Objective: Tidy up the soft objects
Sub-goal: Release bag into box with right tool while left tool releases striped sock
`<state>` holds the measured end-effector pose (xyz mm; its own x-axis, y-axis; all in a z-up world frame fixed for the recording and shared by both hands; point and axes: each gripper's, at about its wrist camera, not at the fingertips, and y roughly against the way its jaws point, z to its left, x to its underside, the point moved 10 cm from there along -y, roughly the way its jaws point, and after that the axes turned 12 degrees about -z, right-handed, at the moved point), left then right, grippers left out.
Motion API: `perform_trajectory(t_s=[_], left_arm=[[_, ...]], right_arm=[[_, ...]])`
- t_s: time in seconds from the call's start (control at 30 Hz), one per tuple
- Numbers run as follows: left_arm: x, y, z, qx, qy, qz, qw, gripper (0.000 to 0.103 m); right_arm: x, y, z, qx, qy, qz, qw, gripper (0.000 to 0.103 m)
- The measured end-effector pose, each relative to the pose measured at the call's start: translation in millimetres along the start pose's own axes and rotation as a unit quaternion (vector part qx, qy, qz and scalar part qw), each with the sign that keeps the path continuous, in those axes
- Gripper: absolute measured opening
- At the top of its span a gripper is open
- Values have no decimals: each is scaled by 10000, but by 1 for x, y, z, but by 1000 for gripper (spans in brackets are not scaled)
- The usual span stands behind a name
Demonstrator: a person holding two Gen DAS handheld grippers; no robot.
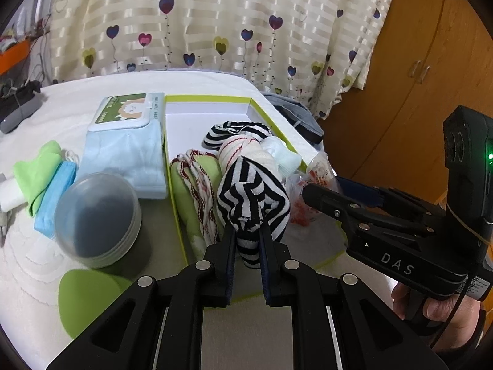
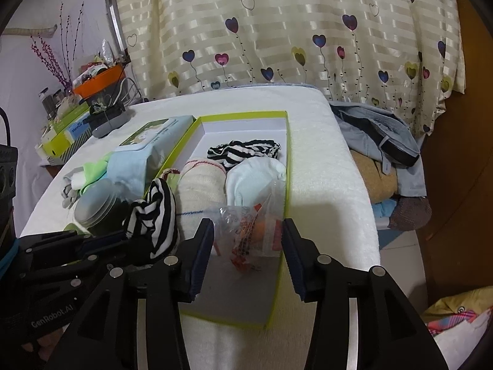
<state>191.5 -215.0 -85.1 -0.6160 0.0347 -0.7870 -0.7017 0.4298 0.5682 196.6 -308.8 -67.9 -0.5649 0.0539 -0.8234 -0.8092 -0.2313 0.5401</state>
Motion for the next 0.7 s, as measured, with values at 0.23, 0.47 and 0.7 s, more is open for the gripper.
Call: perform_trajectory(t_s=[0.23, 0.47, 0.7], left_arm=[[4, 9, -2, 83, 20, -10, 10000, 26], [2, 18, 1, 61, 52, -104, 9999, 27], [-2, 38, 4, 88, 118, -282, 9995, 27]], right_arm=[[7, 8, 5, -24, 54, 19, 10000, 46], [5, 17, 6, -18, 77, -96, 9999, 47], [2, 32, 13, 26, 30, -219, 9998, 47]])
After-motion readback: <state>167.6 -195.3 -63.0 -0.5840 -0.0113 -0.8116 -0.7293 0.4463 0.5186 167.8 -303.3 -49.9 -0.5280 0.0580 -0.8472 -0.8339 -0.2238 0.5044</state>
